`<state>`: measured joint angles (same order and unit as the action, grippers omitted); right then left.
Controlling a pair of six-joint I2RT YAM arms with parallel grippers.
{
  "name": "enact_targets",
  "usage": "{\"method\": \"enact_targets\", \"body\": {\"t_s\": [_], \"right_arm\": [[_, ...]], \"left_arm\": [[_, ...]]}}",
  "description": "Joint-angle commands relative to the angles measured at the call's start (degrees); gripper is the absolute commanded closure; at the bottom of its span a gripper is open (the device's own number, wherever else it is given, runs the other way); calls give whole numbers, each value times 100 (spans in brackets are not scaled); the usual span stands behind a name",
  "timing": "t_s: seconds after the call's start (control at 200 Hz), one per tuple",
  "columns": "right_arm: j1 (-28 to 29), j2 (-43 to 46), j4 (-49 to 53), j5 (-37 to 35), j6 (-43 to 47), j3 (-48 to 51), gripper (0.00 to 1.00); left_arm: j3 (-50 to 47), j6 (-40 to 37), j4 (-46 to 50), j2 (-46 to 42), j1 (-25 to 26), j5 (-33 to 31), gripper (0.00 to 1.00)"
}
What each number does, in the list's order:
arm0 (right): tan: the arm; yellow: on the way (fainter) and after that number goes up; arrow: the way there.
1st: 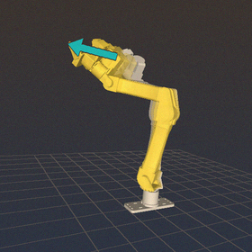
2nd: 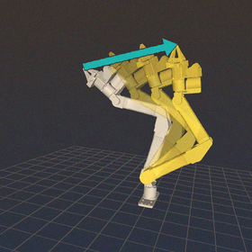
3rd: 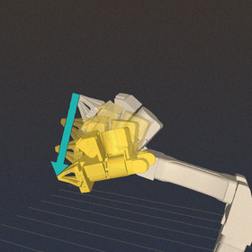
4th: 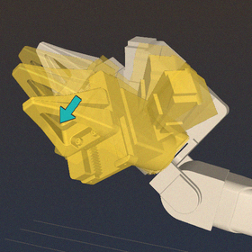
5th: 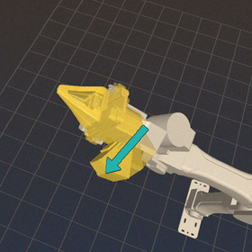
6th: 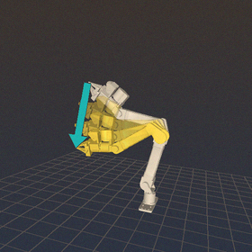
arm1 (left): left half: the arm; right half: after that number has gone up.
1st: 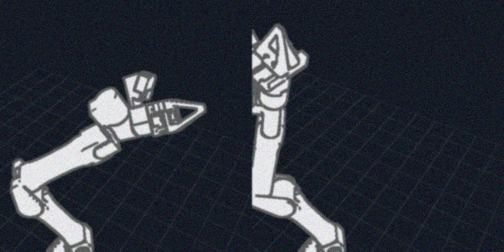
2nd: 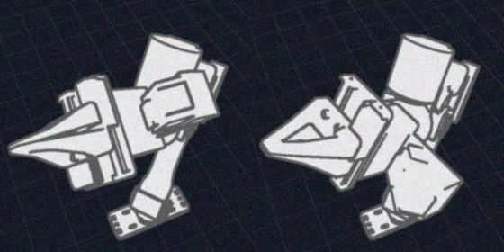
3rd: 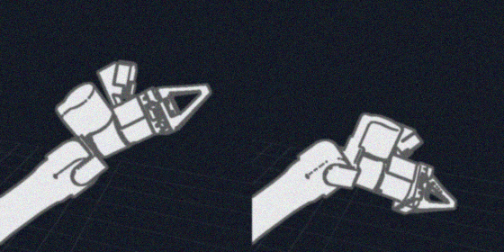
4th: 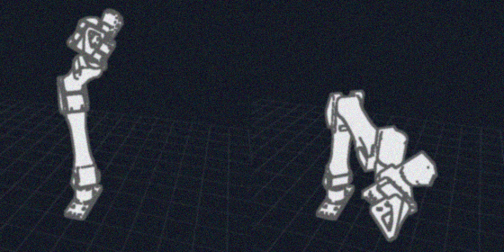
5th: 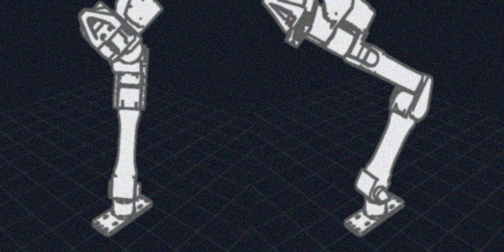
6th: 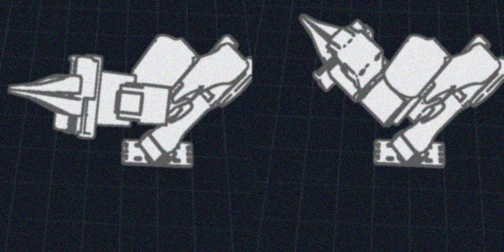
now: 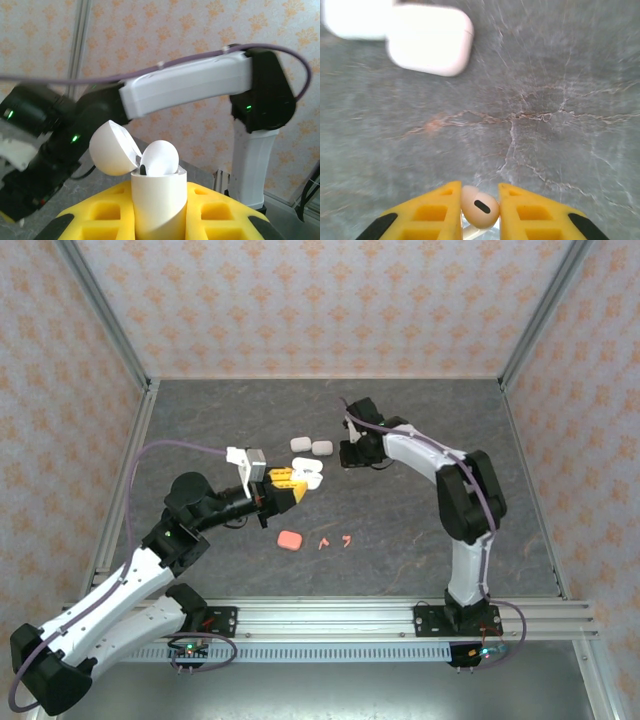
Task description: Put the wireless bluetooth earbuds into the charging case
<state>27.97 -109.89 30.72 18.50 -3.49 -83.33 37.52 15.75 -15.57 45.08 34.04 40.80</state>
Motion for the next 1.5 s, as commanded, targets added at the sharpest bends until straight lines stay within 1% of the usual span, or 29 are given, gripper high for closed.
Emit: {"method": "enact_targets", "body": {"t_s": [0.0,0.14,0.33,0.445,0.686,0.831,1.036,1.496], "right_arm": [[25,869,-422,119,236,326,80],[53,1851,-870,474,305,872,80],[159,3039,-1247,882,370,1345,80],[332,3624,-1313,866,581,1474,80],[789,4555,-1405,468,1180,1616,79],[1035,4734,-1464,369,1428,1675,79],[1302,4679,-1497,170,1606,1758,79],[1396,4603,-1398,301,1480,1916,79]], "left_arm": [[-40,222,-493,98,34,-90,100],[-43,494,-887,397,32,95,100],[-18,827,-1334,896,37,226,100],[25,963,-1515,1158,32,241,100],[156,1156,-1645,1553,32,306,100],[175,1255,-1769,1674,32,316,100],[177,1264,-1726,1646,29,280,100],[146,1220,-1660,1539,32,183,100]]}}
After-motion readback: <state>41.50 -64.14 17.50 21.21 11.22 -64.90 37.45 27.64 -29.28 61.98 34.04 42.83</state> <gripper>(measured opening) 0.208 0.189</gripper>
